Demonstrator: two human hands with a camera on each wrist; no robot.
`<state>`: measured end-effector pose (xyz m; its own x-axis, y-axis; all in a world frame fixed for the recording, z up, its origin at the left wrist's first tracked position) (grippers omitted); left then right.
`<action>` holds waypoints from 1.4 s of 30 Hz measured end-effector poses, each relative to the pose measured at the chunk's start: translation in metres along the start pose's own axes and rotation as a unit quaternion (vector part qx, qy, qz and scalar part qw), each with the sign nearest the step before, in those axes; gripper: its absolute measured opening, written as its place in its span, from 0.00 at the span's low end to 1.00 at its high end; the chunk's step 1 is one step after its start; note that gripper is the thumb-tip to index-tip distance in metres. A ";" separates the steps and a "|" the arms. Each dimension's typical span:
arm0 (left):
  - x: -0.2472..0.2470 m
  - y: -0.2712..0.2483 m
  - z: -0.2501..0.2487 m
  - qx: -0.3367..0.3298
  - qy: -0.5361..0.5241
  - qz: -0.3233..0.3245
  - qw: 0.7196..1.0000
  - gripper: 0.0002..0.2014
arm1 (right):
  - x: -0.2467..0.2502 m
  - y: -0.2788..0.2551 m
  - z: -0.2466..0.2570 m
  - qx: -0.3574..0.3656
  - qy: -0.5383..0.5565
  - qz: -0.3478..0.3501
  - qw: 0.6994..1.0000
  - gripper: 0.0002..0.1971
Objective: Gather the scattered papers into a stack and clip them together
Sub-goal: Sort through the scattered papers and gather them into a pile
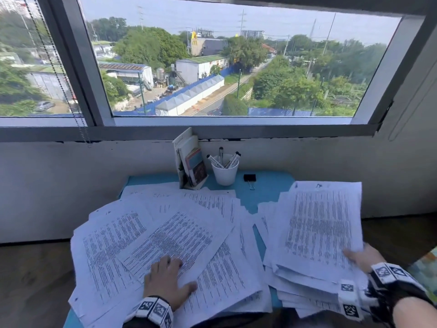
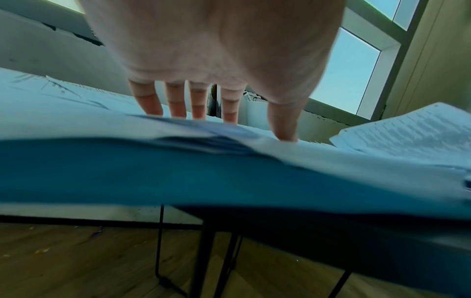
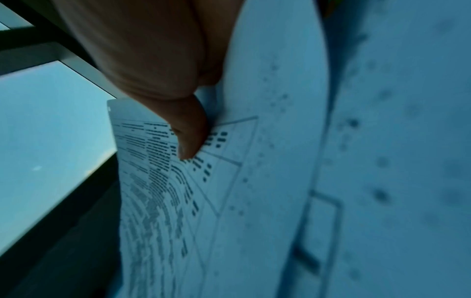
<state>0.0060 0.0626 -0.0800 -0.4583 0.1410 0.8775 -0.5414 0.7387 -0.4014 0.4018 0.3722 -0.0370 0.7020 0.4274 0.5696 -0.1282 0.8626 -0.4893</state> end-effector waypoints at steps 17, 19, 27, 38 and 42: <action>-0.001 -0.003 -0.009 -0.012 0.060 -0.008 0.998 0.26 | -0.031 -0.004 -0.005 -0.018 -0.200 -0.082 0.976 0.34; 0.000 -0.003 -0.012 -0.032 0.067 -0.001 0.997 0.25 | -0.031 -0.014 0.004 -0.022 -0.225 -0.123 0.966 0.35; 0.009 -0.005 -0.034 -0.094 0.106 0.021 0.990 0.13 | -0.139 -0.079 0.103 0.229 -0.140 -0.004 0.963 0.19; 0.033 -0.045 -0.095 -0.298 -0.060 -0.062 0.951 0.15 | -0.269 -0.134 0.111 0.077 0.296 0.247 0.920 0.08; 0.047 -0.040 -0.063 -0.246 -0.138 -0.099 0.954 0.29 | -0.234 -0.105 0.094 0.086 0.186 0.081 0.975 0.06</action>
<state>0.0508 0.0813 -0.0063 -0.5861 -0.1613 0.7940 -0.2715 0.9624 -0.0049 0.1850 0.2074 -0.0570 0.8647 0.4612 0.1990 -0.3516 0.8388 -0.4157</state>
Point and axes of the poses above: each hand's wrist, its own y-axis towards the middle knuckle, its own x-axis out of the back of the hand, z = x × y, the point moved 7 cm from there along y, towards the middle knuckle, and after that the axes turned 12 degrees about z, right-handed, at the moved point
